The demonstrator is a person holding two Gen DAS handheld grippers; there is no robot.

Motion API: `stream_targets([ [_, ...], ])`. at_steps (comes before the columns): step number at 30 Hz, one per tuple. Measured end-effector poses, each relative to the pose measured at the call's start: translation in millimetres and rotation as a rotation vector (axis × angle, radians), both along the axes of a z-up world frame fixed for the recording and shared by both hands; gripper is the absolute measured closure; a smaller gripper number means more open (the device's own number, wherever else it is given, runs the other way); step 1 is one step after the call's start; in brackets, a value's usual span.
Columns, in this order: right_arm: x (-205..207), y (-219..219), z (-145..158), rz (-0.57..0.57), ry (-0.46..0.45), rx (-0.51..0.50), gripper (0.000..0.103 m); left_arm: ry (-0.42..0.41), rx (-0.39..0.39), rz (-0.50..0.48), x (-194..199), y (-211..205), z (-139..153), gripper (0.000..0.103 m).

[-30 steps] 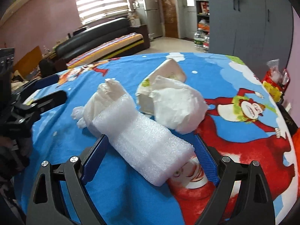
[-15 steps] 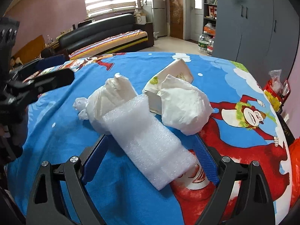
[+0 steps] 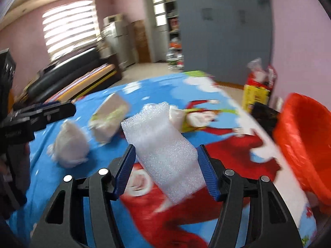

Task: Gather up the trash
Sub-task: 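Grasp the white crumpled tissue with the left tool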

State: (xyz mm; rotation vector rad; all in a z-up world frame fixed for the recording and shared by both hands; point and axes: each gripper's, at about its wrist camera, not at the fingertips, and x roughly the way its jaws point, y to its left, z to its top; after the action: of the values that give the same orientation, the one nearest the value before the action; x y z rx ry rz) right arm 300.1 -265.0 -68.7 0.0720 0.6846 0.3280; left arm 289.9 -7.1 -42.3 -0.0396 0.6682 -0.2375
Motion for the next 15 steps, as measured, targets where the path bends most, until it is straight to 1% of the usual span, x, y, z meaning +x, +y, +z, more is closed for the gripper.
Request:
stream_targets([
  [3, -1.8, -27.8, 6.2, -0.072, -0.022, 0.064, 0.044, -0.005, 0.023, -0.060, 9.0, -29.2, -1.8, 0.013],
  [5, -3.5, -45.2, 9.9, -0.103, -0.038, 0.090, 0.044, -0.009, 0.047, -0.100, 17.8, -50.0, -3.6, 0.015],
  [7, -5.0, -57.6, 11.4, -0.123, -0.047, 0.105, 0.044, 0.005, 0.057, -0.126, 27.5, -66.5, -8.8, 0.018],
  [11, -7.1, -70.3, 10.4, -0.144, -0.058, 0.116, 0.044, 0.062, 0.101, -0.141, 55.9, -100.7, -27.7, 0.028],
  [14, -7.6, -81.9, 10.4, -0.155, -0.071, 0.125, 0.044, 0.098, 0.150, -0.131, 75.7, -117.5, -39.7, 0.030],
  [15, -7.1, -84.5, 10.0, -0.159, -0.074, 0.129, 0.044, 0.108, 0.158, -0.124, 81.1, -120.2, -42.8, 0.033],
])
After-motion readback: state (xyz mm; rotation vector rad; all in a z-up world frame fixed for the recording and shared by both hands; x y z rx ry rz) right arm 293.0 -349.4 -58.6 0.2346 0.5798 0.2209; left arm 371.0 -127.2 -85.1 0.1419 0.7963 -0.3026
